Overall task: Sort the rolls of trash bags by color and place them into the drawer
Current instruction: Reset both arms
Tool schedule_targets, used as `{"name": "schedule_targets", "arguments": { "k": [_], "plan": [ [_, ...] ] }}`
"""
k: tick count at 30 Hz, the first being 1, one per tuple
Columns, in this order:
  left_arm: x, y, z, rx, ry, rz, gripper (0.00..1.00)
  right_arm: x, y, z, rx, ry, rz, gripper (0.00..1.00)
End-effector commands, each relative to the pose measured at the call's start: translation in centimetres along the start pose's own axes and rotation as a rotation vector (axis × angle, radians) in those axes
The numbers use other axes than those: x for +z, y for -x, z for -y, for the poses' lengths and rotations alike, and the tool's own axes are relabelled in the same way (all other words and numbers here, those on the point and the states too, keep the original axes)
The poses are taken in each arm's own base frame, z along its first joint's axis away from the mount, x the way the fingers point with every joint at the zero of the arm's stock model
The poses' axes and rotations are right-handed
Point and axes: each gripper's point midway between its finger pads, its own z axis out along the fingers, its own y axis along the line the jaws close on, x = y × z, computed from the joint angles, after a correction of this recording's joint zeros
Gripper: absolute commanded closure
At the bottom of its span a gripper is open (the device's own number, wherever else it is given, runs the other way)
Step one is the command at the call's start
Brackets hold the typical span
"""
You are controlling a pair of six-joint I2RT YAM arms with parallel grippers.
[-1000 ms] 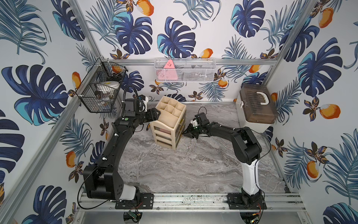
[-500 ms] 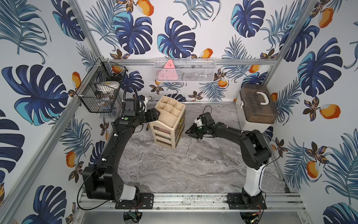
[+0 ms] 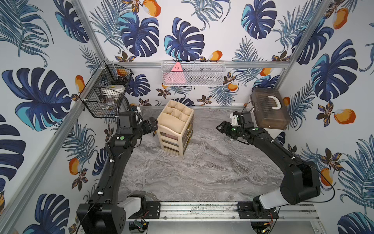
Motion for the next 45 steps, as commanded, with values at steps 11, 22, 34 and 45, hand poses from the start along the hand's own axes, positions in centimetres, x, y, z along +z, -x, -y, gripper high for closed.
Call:
{"name": "schedule_targets", "arguments": {
  "k": [11,22,34,45],
  "plan": [
    [-0.7,-2.3,-4.6,0.007,0.192,0.051,0.02,-6.1,3.4,3.0,-0.165,-0.163,0.336,0.26],
    [-1.8,1.2,0.7,-0.002,-0.039,0.096,0.02,-3.7,1.4,0.9,-0.235,-0.034,0.176,0.26],
    [-3.2,2.1,-4.9,-0.038,0.296,0.152,0.01,-4.5,3.0,1.1,-0.241,-0.050,0.274,0.26],
    [1.4,-2.9,-7.7,0.064,0.361,-0.040,0.01,-6.5,3.7,2.9,-0.407,-0.142,0.444,0.26]
  ]
}}
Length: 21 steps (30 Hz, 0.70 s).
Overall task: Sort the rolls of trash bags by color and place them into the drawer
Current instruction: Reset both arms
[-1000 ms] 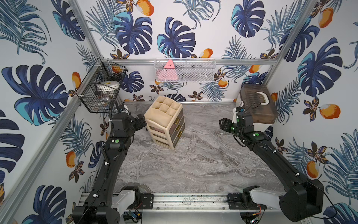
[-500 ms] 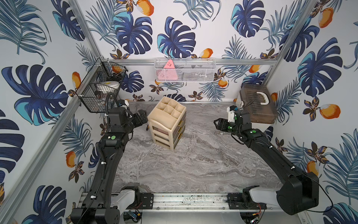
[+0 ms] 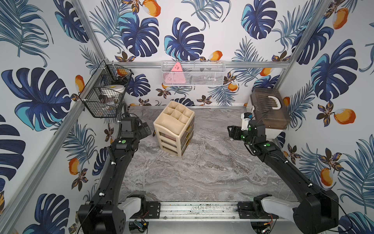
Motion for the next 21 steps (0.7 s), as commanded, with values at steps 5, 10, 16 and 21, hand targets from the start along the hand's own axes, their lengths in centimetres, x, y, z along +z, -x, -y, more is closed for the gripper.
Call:
{"name": "schedule_targets", "arguments": {
  "k": [5,10,16,21],
  "plan": [
    [2.8,-2.8,-0.9,-0.021,-0.005,0.045,0.01,-0.1,1.2,0.2,-0.151,-0.004,0.140,0.27],
    [5.1,-3.9,-1.8,0.021,0.053,0.031,0.01,1.7,-1.0,2.4,-0.177,-0.102,0.110,0.26],
    [8.4,-5.9,-2.8,0.011,0.093,0.076,0.01,4.5,-4.2,5.6,-0.187,-0.227,0.081,0.25],
    [10.9,-8.7,-3.0,0.108,0.130,0.124,0.01,5.7,-6.5,7.5,-0.183,-0.279,0.085,0.25]
  ]
}}
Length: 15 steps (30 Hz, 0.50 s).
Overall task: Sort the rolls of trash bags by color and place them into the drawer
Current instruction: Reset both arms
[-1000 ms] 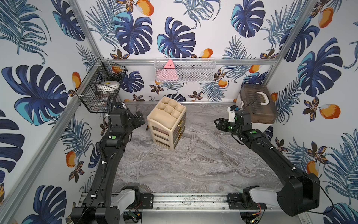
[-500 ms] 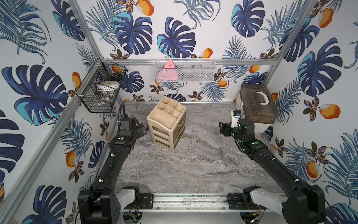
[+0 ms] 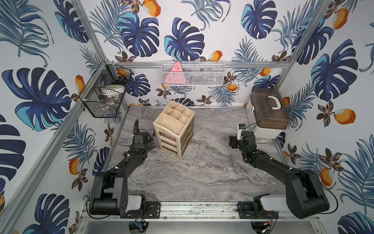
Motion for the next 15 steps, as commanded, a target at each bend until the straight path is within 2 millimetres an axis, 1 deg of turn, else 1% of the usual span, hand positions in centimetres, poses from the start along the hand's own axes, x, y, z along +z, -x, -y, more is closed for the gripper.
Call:
{"name": "schedule_targets", "arguments": {
  "k": [1,3,4,5,6,7,9,11,12,13,14,15],
  "plan": [
    [0.4,2.1,1.0,0.045,0.010,0.186,0.01,0.6,1.1,1.2,0.004,-0.053,0.103,0.25],
    [0.5,1.9,1.7,0.083,-0.011,0.241,0.01,1.1,-0.2,2.2,-0.010,-0.094,0.084,0.25],
    [0.2,2.1,2.1,0.087,-0.019,0.261,0.01,1.4,-1.0,2.8,-0.002,-0.106,0.083,0.25],
    [-0.1,2.7,2.5,0.086,-0.035,0.315,0.01,1.6,-1.6,3.3,0.021,-0.114,0.091,0.25],
    [0.0,2.6,2.7,0.098,-0.048,0.325,0.01,1.7,-1.7,3.8,0.032,-0.115,0.119,0.25],
    [0.2,2.6,2.8,0.111,-0.042,0.316,0.01,1.8,-1.9,3.8,0.041,-0.111,0.092,0.24],
    [0.0,3.3,2.8,0.126,-0.038,0.366,0.01,1.7,-1.6,3.9,0.026,-0.107,0.135,0.24],
    [-0.2,3.3,2.4,0.102,-0.038,0.406,0.01,1.7,-2.2,4.1,0.040,-0.102,0.179,0.24],
    [-0.2,3.1,2.2,0.088,-0.049,0.427,0.01,1.9,-2.8,4.3,0.046,-0.103,0.198,0.23],
    [0.0,2.9,2.3,0.107,-0.046,0.423,0.01,2.2,-3.3,4.1,0.031,-0.094,0.224,0.22],
    [0.1,2.8,2.8,0.125,-0.054,0.414,0.01,2.1,-2.7,4.1,0.020,-0.095,0.259,0.20],
    [0.3,2.8,3.3,0.146,-0.066,0.415,0.01,2.5,-3.3,3.5,0.020,-0.061,0.194,0.19]
  ]
}}
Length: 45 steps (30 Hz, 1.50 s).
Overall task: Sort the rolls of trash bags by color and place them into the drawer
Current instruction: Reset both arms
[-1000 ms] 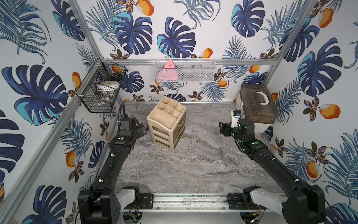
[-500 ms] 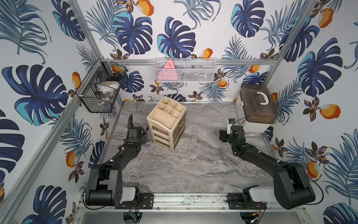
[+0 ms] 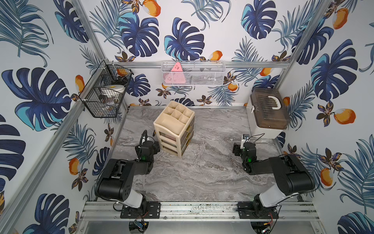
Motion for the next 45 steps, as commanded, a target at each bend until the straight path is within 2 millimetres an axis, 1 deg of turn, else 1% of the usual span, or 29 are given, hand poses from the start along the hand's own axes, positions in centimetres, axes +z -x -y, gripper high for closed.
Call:
{"name": "schedule_targets", "arguments": {
  "k": [1,2,3,4,6,8,9,10,11,12,13,14,15,17,22,24,27,29,34,40,45],
  "plan": [
    [-0.1,3.4,1.6,0.021,-0.045,0.153,0.01,0.2,4.1,-1.4,0.007,0.072,0.121,0.01],
    [0.0,3.2,2.1,0.038,-0.064,0.144,0.01,0.7,4.5,-1.7,-0.005,0.084,0.141,0.00],
    [0.2,3.0,2.4,0.043,-0.077,0.130,0.01,0.8,4.5,-1.2,0.012,0.071,0.131,0.00],
    [0.4,3.1,2.6,0.051,-0.084,0.130,0.01,0.9,4.0,-1.0,0.027,0.065,0.086,0.00],
    [0.5,3.0,2.7,0.053,-0.084,0.124,0.01,0.9,4.6,-0.9,0.019,0.063,0.137,0.00],
    [0.4,2.7,3.0,0.059,-0.108,0.118,0.01,1.0,4.2,-0.9,0.028,0.062,0.096,0.00],
    [0.2,2.1,3.3,0.063,-0.134,0.126,0.01,1.0,4.2,-0.9,0.027,0.063,0.102,0.00],
    [-0.3,2.6,2.8,0.044,-0.122,0.218,0.01,1.0,4.5,-1.0,0.025,0.069,0.126,0.00],
    [-0.4,2.0,2.7,0.044,-0.120,0.189,0.01,1.0,4.3,-0.9,0.024,0.067,0.114,0.00],
    [0.0,1.6,2.8,0.045,-0.116,0.129,0.01,1.1,4.2,-0.9,0.029,0.065,0.099,0.00],
    [0.3,2.2,2.7,0.047,-0.100,0.161,0.01,1.1,4.2,-0.9,0.032,0.066,0.099,0.00],
    [0.3,2.2,2.7,0.052,-0.101,0.169,0.01,1.1,4.4,-0.9,0.034,0.069,0.108,0.00],
    [0.3,1.6,2.7,0.051,-0.104,0.130,0.01,1.2,4.3,-0.9,0.036,0.077,0.107,0.00],
    [0.3,2.1,2.8,0.053,-0.101,0.161,0.01,1.3,4.2,-0.7,0.049,0.083,0.090,0.00],
    [0.3,1.9,2.7,0.049,-0.101,0.147,0.01,1.3,4.3,-0.6,0.048,0.085,0.098,0.00],
    [0.3,2.1,2.7,0.051,-0.101,0.160,0.01,1.1,4.4,-0.5,0.046,0.079,0.110,0.00],
    [0.2,2.1,2.7,0.051,-0.102,0.162,0.01,1.1,4.4,-0.9,0.029,0.096,0.110,0.00],
    [0.2,2.1,2.7,0.048,-0.101,0.159,0.01,0.8,4.6,-1.0,0.026,0.093,0.124,0.00],
    [0.3,2.0,2.7,0.049,-0.100,0.156,0.01,1.2,4.3,-1.0,0.027,0.090,0.105,0.00],
    [0.3,2.1,2.7,0.050,-0.102,0.160,0.01,1.0,4.5,-0.9,0.024,0.090,0.117,0.00],
    [0.3,2.0,2.7,0.052,-0.101,0.157,0.01,1.3,4.3,-1.4,0.020,0.110,0.095,0.00]
  ]
}}
